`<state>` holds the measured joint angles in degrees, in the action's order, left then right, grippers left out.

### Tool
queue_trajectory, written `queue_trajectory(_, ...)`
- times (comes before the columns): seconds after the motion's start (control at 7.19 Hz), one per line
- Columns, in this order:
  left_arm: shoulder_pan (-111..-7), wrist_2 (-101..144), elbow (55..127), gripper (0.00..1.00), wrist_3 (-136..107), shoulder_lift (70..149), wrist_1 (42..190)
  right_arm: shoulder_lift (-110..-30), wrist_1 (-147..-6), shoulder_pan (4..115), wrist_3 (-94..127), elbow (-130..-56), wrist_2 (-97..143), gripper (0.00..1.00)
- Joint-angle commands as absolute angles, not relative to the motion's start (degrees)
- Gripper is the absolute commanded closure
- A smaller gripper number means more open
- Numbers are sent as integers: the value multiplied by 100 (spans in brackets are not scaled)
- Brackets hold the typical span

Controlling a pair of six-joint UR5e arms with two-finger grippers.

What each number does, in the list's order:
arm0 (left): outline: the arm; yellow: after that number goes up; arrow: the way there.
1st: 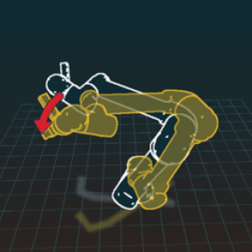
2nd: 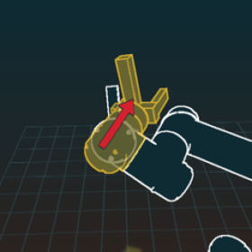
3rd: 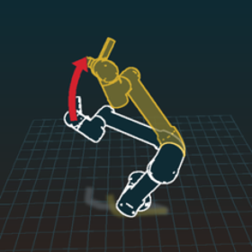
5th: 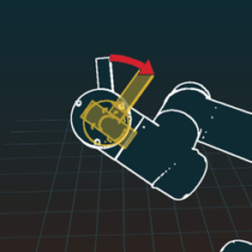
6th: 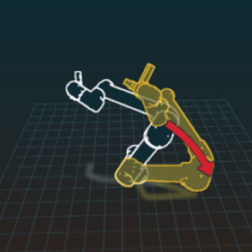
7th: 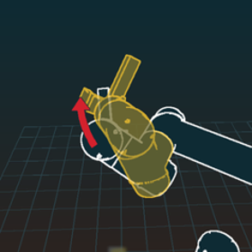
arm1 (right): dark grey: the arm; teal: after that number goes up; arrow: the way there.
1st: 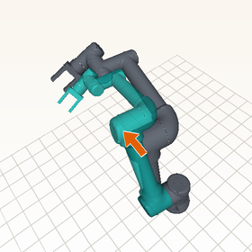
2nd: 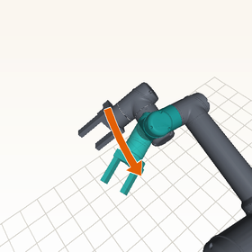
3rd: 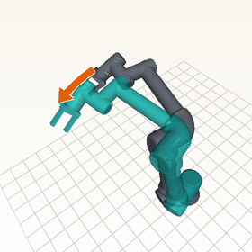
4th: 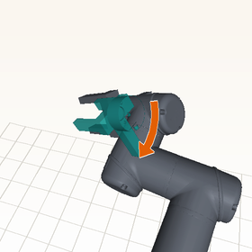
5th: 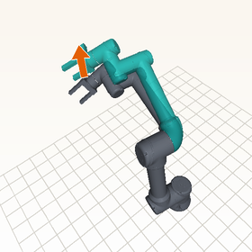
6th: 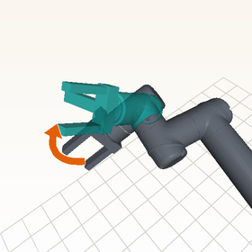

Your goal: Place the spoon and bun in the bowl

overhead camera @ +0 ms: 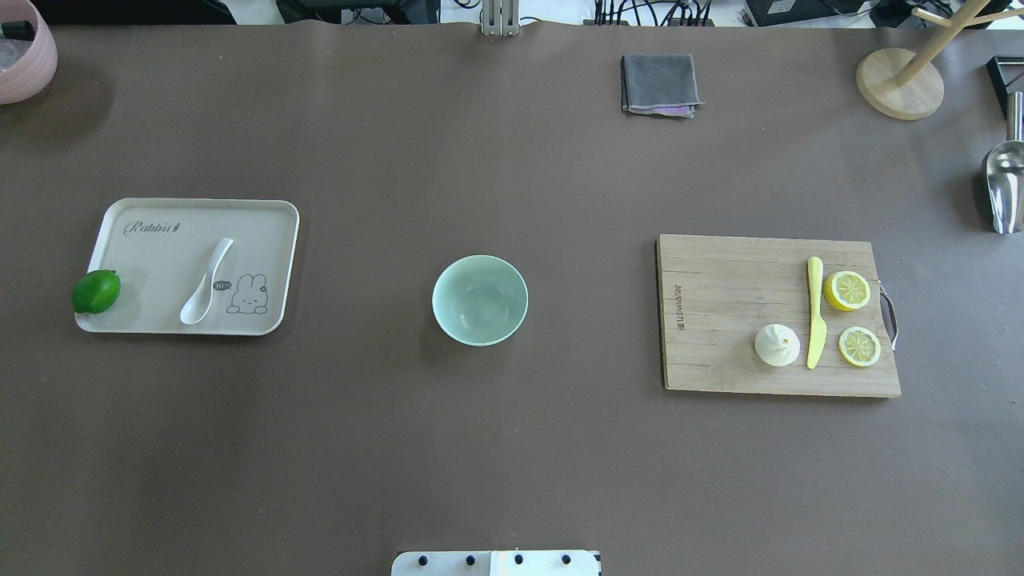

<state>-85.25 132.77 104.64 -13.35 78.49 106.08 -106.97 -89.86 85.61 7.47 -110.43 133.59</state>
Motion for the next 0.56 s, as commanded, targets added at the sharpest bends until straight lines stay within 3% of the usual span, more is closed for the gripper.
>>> queue_trajectory(0.0,-8525,13289,10450,2,-1336,7857,10608,-10696,-8991,8561,747,-11039,13359,0)
queue_trajectory(0.42,-8525,13271,10424,2,-1345,7849,10600,-10696,-8991,8561,738,-11004,13333,0)
